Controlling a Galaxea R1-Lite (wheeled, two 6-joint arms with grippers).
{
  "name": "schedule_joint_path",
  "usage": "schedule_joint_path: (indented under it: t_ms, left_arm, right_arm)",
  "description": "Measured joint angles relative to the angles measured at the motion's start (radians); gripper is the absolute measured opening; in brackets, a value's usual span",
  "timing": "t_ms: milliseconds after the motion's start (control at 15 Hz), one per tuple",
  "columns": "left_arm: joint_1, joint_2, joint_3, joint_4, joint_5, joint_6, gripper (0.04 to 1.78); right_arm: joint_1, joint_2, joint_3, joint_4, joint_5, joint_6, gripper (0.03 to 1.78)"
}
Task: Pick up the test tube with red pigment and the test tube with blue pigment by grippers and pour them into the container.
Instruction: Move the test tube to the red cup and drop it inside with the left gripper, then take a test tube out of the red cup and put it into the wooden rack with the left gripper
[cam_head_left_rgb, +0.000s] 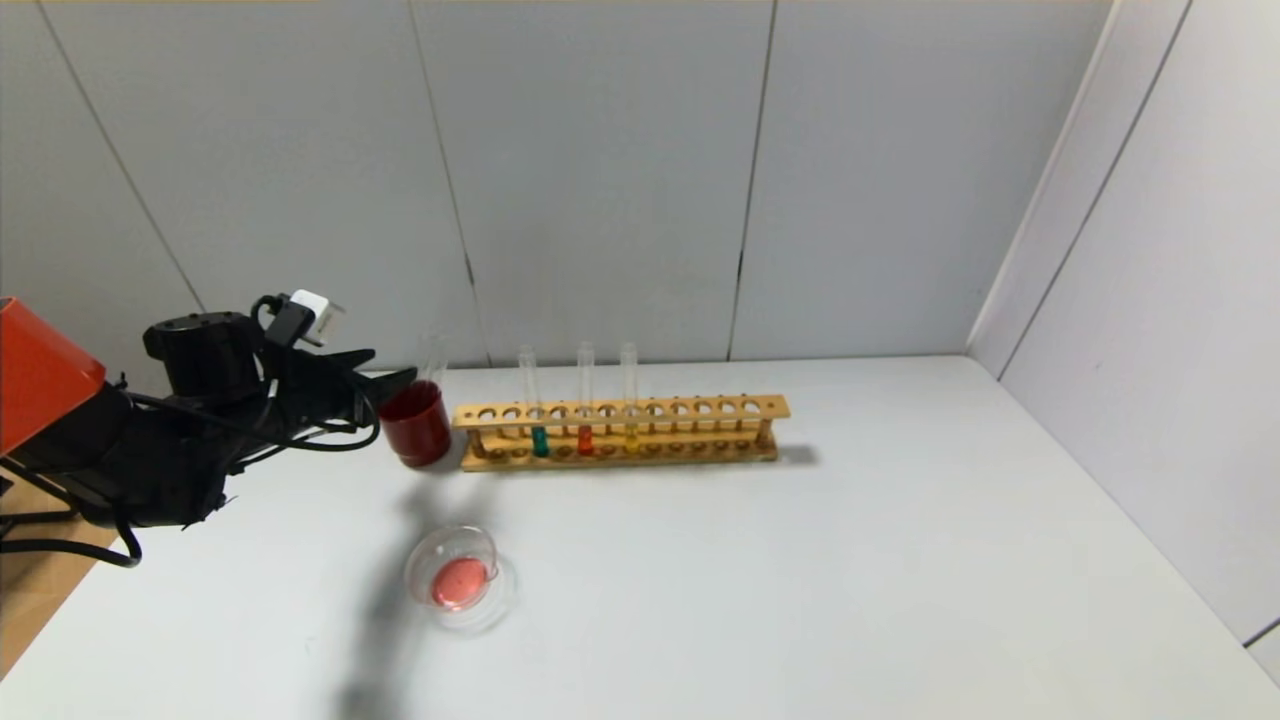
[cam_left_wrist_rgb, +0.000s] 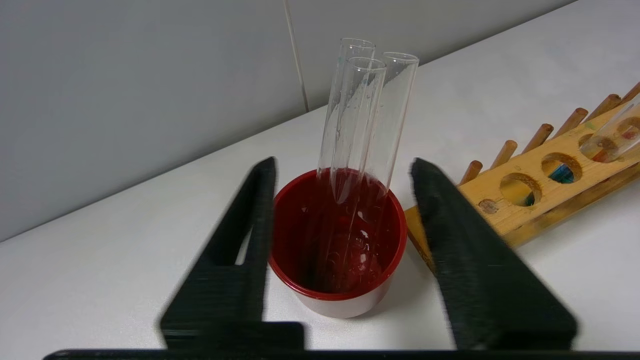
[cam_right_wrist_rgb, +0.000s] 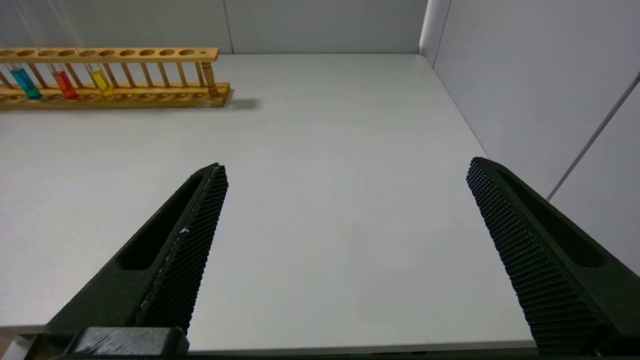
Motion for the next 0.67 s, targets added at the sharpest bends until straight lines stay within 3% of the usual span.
schedule_joint_path:
  t_ms: [133,333,667]
  left_arm:
    - [-0.001,-0.003,-0.008,-0.004,0.006,0.000,1.40]
    - [-0.002,-0.020,-0.034,-0.010,0.077,0.000,1.68]
    - [-0.029,-0.159,-0.024,0.070,0.155,0.000,1.75]
  right_arm:
    - [0.000,0.000,0.000,0.000,0.000,0.000,1.75]
    - [0.000,0.000,0.000,0.000,0.000,0.000,1.75]
    - [0.000,0.000,0.000,0.000,0.000,0.000,1.75]
